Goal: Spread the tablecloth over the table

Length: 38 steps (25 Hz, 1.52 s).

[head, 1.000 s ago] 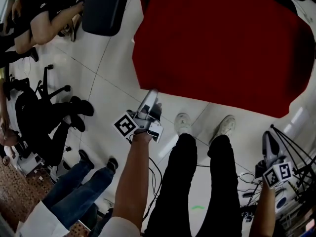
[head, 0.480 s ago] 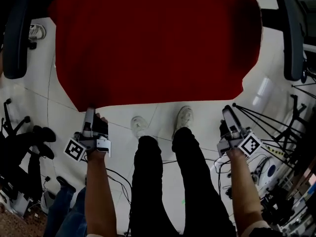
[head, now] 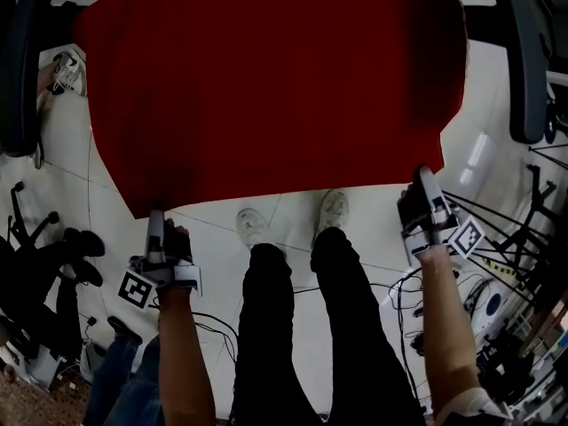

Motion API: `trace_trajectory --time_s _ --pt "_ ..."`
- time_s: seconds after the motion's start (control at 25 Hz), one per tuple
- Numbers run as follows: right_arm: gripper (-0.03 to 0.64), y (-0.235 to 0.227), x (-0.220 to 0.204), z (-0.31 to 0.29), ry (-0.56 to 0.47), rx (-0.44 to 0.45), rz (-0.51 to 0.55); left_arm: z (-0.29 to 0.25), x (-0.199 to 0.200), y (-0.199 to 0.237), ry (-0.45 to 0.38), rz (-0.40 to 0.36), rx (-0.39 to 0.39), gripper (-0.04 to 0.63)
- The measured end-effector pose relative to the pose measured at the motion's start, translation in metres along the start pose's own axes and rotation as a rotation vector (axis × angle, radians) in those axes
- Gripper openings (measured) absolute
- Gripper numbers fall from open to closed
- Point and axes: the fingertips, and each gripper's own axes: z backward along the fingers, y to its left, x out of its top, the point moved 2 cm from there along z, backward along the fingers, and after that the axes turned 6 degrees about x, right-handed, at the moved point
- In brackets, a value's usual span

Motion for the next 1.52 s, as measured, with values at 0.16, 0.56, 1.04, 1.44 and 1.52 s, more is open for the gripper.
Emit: trace_trajectory --time_s 0.16,0.56,1.04,1.44,1.52 --pt "0.018 0.021 0.0 0.007 0.002 -0.033 0.069 0.025 0.001 -0.02 -0.045 -0.064 0.051 0.017" --pt "0.017 0.167 0.007 0.012 0.129 -0.193 0.611 0.087 0.027 -0.167 -0.128 -0.801 0.238 0.015" --pt "0.017 0.351 0.059 0.006 -0.016 -0.089 0.767 0.158 0.101 -0.341 -0.284 -1.025 0.154 0.015" --pt "0.017 0.554 0.105 0.017 -0.151 0.017 1.02 0.235 0.155 -0.529 -0.452 -1.173 -0.034 0.017" --pt "0.017 0.587 0.112 0.024 -0.185 0.023 1.055 0.246 0.162 -0.557 -0.465 -1.16 -0.076 0.017"
